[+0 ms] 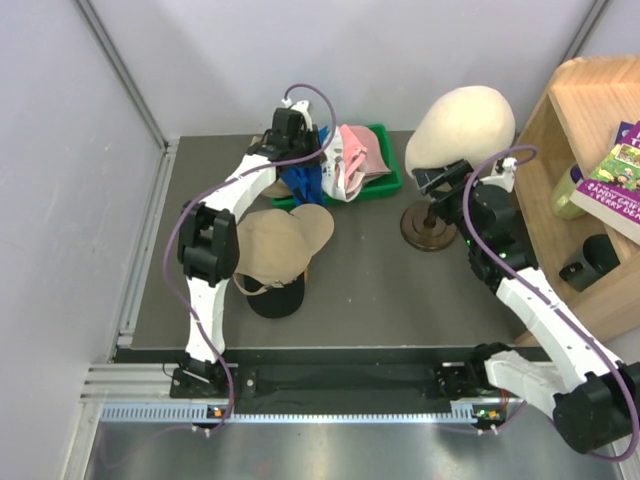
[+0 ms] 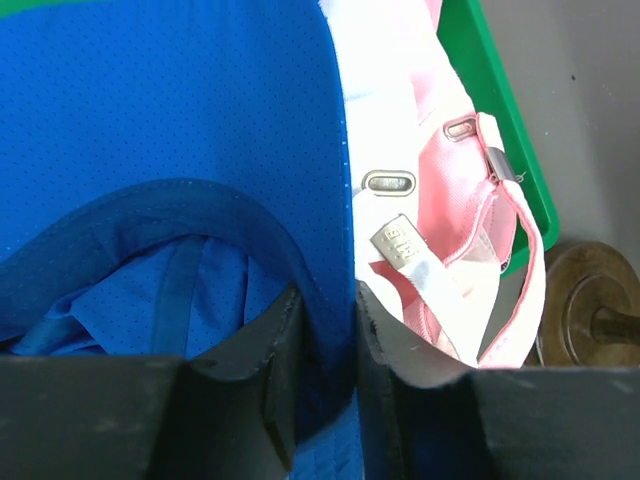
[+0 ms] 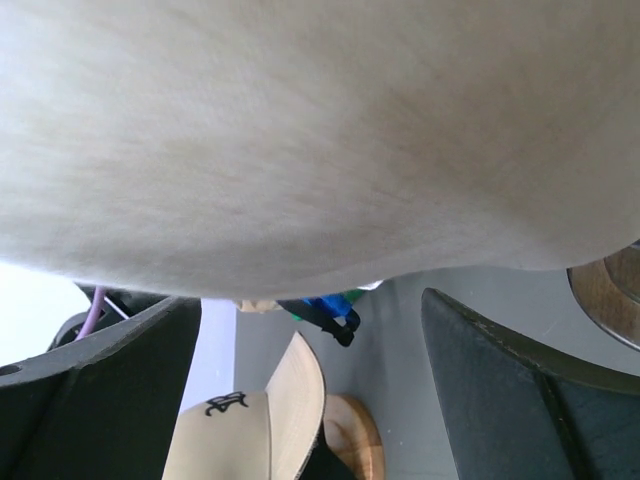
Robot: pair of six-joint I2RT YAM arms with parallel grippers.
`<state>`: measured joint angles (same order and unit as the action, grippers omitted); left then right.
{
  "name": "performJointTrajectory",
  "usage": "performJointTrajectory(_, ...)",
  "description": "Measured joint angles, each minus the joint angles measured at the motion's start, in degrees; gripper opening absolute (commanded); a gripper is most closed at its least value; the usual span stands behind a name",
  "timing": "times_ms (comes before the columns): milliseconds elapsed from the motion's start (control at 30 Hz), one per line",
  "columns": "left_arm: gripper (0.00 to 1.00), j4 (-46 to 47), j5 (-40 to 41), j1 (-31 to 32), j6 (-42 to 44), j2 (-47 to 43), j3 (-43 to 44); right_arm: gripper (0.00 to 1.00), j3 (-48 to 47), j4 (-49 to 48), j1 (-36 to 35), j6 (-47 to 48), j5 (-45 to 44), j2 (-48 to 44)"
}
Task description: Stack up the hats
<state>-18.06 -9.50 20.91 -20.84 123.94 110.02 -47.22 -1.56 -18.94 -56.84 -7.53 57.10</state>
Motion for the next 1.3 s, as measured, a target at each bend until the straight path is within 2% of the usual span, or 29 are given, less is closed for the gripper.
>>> performJointTrajectory(167, 0.23, -0.17, 1.33, 0.20, 0.35, -1.14, 0.00, 0.90, 0.02, 0.13, 0.00, 0.02, -0.81, -1.81)
performJointTrajectory(200, 0.14, -0.24, 1.64, 0.22, 0.50, -1.60, 0.00, 0.90, 0.02, 0.13, 0.00, 0.02, -0.92, -2.05)
performJointTrajectory(233, 0.00, -0.26, 1.81, 0.24, 0.70, -2.10, 0.00, 0.90, 0.02, 0.13, 0.00, 0.02, -1.03, -2.21)
performJointTrajectory(633, 0.00, -0.44, 2.71, 0.26, 1.51, -7.52, -0.42, 0.91, 0.02, 1.31, 0.00, 0.87, -1.73, -3.08)
performJointTrajectory(800, 0.00, -0.63, 1.11, 0.24, 1.46, -8.90, 1.38, 0.91, -0.02, 4.66, 0.00, 3.23, -3.69, -5.90)
performJointTrajectory(1067, 0.00, 1.46, -5.81, 0.26, -0.50, -16.26, 4.94, 0.91, -0.15, 12.50, 0.00, 8.79, -9.88, -16.37)
performJointTrajectory(1300, 0.00, 1.36, -19.06, 0.26, -2.69, -25.20, 5.40, 0.92, -5.90, 18.40, 0.00, 18.88, -11.32, -21.16)
